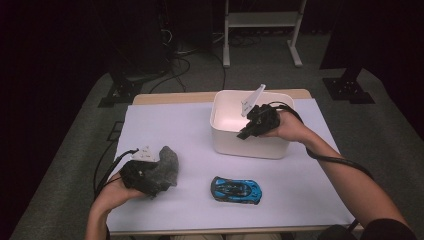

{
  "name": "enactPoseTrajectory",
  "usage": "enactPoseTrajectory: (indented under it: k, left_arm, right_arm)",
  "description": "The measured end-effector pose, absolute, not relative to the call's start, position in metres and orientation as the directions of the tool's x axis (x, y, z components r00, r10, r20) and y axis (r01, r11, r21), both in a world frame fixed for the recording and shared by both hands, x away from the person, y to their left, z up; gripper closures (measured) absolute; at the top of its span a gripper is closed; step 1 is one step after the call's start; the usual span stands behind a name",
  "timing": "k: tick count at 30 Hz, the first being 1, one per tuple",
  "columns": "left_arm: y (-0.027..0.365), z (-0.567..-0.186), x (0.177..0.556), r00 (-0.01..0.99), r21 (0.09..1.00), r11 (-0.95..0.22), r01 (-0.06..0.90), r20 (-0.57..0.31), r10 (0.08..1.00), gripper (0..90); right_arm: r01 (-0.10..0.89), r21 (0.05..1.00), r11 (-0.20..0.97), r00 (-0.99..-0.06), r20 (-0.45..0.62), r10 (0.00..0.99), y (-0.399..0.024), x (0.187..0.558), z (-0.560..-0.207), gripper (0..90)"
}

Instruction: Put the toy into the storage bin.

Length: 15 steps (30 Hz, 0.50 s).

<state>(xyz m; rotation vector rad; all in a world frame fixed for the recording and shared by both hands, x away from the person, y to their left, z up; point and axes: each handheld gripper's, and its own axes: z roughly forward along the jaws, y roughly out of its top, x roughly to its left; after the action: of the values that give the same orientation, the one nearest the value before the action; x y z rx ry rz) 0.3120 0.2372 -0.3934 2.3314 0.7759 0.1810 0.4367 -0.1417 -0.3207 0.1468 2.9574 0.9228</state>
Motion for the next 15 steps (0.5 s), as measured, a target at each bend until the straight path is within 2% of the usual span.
enactPoseTrajectory:
  k: [15]
  left_arm:
    - [0.236,-0.392,0.310,0.821,0.637,-0.607,0.475,-0.074,0.566,9.0]
  right_arm:
    - [0.003,0.570,0.822,-1.000,-0.021,0.018,-0.105,0.408,-0.322,86.9]
